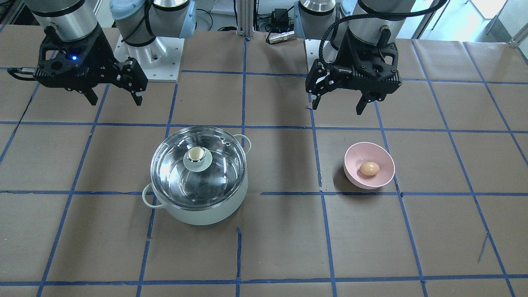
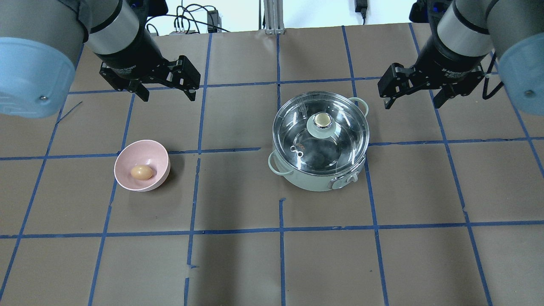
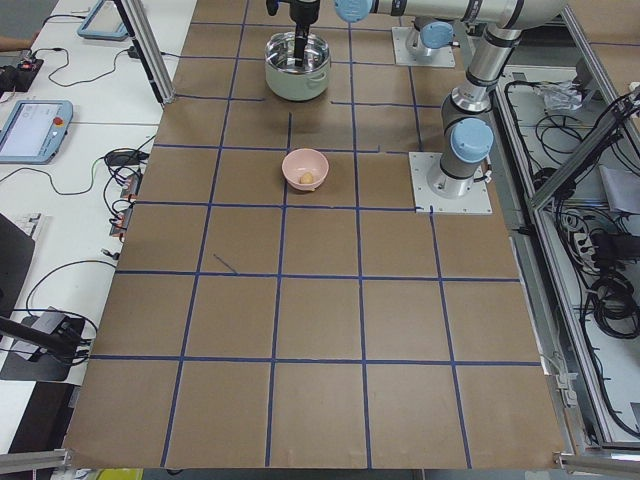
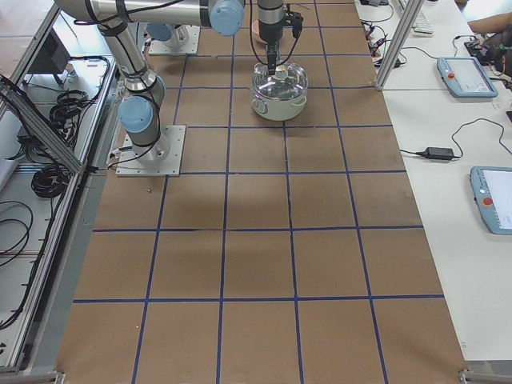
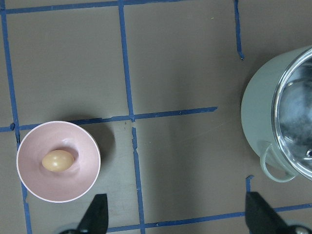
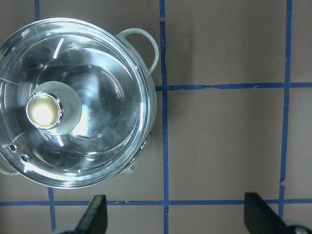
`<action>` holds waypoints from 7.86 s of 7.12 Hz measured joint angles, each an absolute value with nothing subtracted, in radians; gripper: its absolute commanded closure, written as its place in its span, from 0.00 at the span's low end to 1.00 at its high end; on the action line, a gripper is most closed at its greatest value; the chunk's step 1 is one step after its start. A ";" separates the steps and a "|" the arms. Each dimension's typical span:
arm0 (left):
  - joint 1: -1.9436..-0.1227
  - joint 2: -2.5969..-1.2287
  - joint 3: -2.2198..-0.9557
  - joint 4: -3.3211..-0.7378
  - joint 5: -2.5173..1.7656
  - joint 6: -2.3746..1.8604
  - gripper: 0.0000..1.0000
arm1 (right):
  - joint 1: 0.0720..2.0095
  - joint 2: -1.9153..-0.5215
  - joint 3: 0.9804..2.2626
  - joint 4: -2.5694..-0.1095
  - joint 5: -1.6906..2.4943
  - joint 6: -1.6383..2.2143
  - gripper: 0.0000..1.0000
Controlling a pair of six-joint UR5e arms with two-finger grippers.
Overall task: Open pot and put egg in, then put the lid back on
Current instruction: 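Lower the left gripper to the egg while the right gripper descends to the lid knob, then close the right gripper on the glass lid knob while the left grasps the egg, then lift the glass lid off the pot and move it away with the right gripper, then lift the egg out of the pink bowl with the left gripper, then carry the egg over the open pot and lower it inside with the left gripper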
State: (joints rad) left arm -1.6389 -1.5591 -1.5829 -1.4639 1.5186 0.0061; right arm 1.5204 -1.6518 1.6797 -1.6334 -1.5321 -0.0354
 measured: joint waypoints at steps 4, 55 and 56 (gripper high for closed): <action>-1.633 -1.560 -1.589 -1.467 1.521 0.008 0.00 | 1.520 -1.653 1.680 -1.624 -1.532 -0.037 0.00; -2.086 -2.095 -1.461 -1.079 1.534 -0.217 0.00 | 1.362 -1.627 1.656 -1.632 -1.529 -0.233 0.72; -2.077 -2.045 -1.457 -1.107 1.540 -0.193 0.00 | 1.362 -1.628 1.656 -1.632 -1.529 -0.233 0.72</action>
